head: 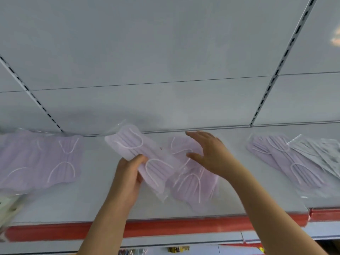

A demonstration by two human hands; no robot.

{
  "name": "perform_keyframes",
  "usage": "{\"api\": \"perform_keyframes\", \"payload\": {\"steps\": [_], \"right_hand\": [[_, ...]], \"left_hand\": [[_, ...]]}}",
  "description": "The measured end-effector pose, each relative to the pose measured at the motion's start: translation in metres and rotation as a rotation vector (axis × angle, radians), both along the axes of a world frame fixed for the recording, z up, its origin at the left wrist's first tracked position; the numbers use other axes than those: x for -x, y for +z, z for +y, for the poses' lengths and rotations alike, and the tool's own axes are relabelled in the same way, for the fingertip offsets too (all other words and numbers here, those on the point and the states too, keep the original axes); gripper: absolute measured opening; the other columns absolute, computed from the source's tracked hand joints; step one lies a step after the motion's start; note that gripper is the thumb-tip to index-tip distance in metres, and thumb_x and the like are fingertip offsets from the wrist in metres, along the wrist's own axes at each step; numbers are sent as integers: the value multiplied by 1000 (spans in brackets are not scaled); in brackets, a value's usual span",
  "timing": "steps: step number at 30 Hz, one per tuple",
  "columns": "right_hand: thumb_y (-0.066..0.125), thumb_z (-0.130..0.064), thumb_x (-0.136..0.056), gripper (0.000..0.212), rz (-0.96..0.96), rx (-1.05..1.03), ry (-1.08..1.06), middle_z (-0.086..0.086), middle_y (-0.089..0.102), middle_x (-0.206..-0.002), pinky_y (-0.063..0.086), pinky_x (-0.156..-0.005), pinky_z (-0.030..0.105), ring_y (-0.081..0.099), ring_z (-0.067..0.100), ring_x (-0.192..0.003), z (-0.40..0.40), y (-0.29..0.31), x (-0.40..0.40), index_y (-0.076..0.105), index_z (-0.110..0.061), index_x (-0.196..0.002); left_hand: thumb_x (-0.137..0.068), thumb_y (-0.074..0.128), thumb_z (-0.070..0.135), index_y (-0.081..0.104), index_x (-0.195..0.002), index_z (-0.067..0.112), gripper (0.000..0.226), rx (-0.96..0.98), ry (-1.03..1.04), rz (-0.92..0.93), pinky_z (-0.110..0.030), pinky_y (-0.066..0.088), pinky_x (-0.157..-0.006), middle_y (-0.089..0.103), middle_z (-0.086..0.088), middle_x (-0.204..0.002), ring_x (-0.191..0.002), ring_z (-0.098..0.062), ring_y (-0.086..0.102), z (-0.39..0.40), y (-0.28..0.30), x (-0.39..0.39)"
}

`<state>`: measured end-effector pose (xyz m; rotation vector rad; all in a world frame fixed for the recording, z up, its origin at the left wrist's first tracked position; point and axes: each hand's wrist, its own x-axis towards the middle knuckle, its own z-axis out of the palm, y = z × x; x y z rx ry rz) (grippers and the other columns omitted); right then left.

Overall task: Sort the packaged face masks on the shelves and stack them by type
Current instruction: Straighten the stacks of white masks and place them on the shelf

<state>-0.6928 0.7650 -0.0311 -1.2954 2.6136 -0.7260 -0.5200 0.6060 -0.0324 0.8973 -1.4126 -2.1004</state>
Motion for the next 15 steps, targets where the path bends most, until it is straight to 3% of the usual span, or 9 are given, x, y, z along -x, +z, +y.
{"api": "perform_keyframes", "payload": {"steps": [2,4,5,6,8,10,12,15], "right_hand": [[73,-51,-81,61,74,-282,-14,-7,62,-122,33,-103,30,55,19,-119,-3,2,15,54,-30,-135],[74,-50,-77,36,119,-329,-44,-11,63,-99,34,-90,30,59,17,-106,-6,6,21,64,-33,-107],[74,-48,-77,27,149,-309,-45,-11,61,-97,34,-89,29,58,17,-105,-6,7,22,65,-33,-99],[75,-47,-76,27,173,-288,-25,-9,60,-102,36,-91,30,55,18,-108,-6,7,23,66,-34,-98],[80,-47,-73,47,106,-302,35,-5,54,-119,39,-99,35,48,19,-114,-7,6,22,62,-33,-114],[82,-51,-70,64,18,-367,29,-5,52,-120,41,-98,35,49,19,-112,-9,7,25,55,-29,-124],[82,-57,-69,64,6,-451,10,-7,55,-110,40,-91,32,52,18,-104,-12,13,30,55,-29,-120],[80,-53,-73,58,-1,-447,9,-4,59,-113,43,-94,34,54,21,-111,-14,24,31,62,-24,-120]], "left_hand": [[-83,68,8,73,-94,6,12,0,31,-84,-36,49,-77,70,-17,-93,-90,-32,65,-16,0,-10],[-94,64,8,72,-98,9,9,2,40,-133,-35,54,-77,76,-11,-93,-86,-27,70,-27,-1,-18],[-95,64,10,72,-100,11,9,15,43,-150,-35,55,-78,77,-10,-94,-86,-26,71,-31,-1,-21],[-95,66,14,72,-102,13,9,34,53,-168,-35,54,-78,77,-9,-94,-86,-26,71,-34,0,-23],[-95,66,19,71,-101,16,9,70,79,-209,-33,52,-73,75,-7,-92,-84,-25,69,-39,-1,-28],[-95,66,20,70,-101,15,8,71,87,-225,-33,51,-70,73,-8,-92,-83,-26,68,-42,-2,-30],[-96,65,19,69,-102,13,9,74,83,-252,-34,52,-71,73,-9,-92,-83,-27,67,-44,-2,-32],[-96,65,21,67,-108,11,16,116,75,-299,-36,51,-72,71,-10,-93,-83,-28,67,-46,0,-34]]}}
